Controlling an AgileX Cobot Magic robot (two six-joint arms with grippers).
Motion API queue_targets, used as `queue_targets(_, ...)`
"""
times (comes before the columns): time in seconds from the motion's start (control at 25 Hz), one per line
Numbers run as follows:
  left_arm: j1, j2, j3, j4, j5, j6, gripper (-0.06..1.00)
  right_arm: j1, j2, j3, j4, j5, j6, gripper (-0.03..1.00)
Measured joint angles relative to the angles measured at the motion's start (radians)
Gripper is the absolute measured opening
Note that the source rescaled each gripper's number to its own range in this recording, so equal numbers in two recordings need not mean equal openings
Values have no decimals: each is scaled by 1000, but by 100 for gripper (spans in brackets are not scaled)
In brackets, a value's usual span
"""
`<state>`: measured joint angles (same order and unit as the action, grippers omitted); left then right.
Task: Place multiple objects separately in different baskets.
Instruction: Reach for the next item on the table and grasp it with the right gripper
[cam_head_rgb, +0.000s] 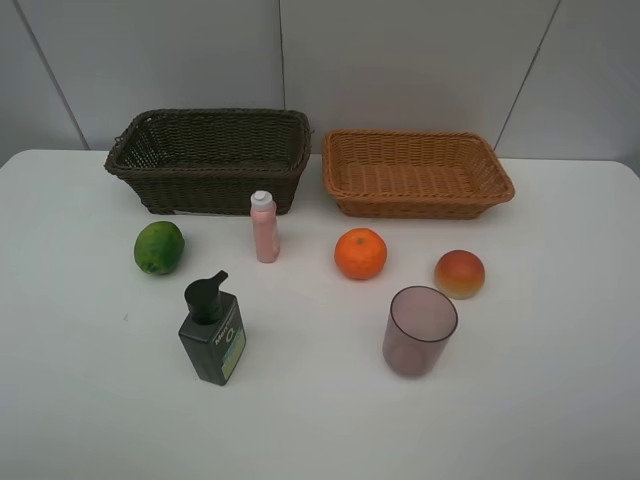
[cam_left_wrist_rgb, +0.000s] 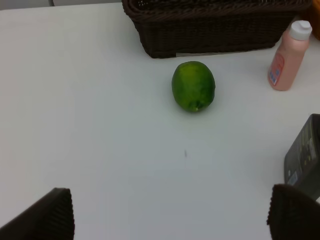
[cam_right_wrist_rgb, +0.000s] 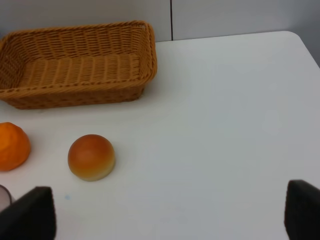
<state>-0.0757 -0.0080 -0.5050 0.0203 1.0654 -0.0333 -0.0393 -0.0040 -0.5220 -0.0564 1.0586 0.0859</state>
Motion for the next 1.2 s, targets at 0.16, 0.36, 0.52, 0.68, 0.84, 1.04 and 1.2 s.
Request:
queue_targets(0.16,0,0,0,0,0,0,100,0,0,0,0,0,0,98)
queue_targets(0.36,0,0,0,0,0,0,100,0,0,0,0,0,0,98)
queue_targets(0.52,0,0,0,0,0,0,100,0,0,0,0,0,0,98)
queue_targets(0.68,0,0,0,0,0,0,100,0,0,0,0,0,0,98)
queue_targets(0.84,0,0,0,0,0,0,100,0,0,0,0,0,0,98)
queue_targets(1.04,0,0,0,0,0,0,100,0,0,0,0,0,0,98)
queue_targets(1.2,0,0,0,0,0,0,100,0,0,0,0,0,0,98)
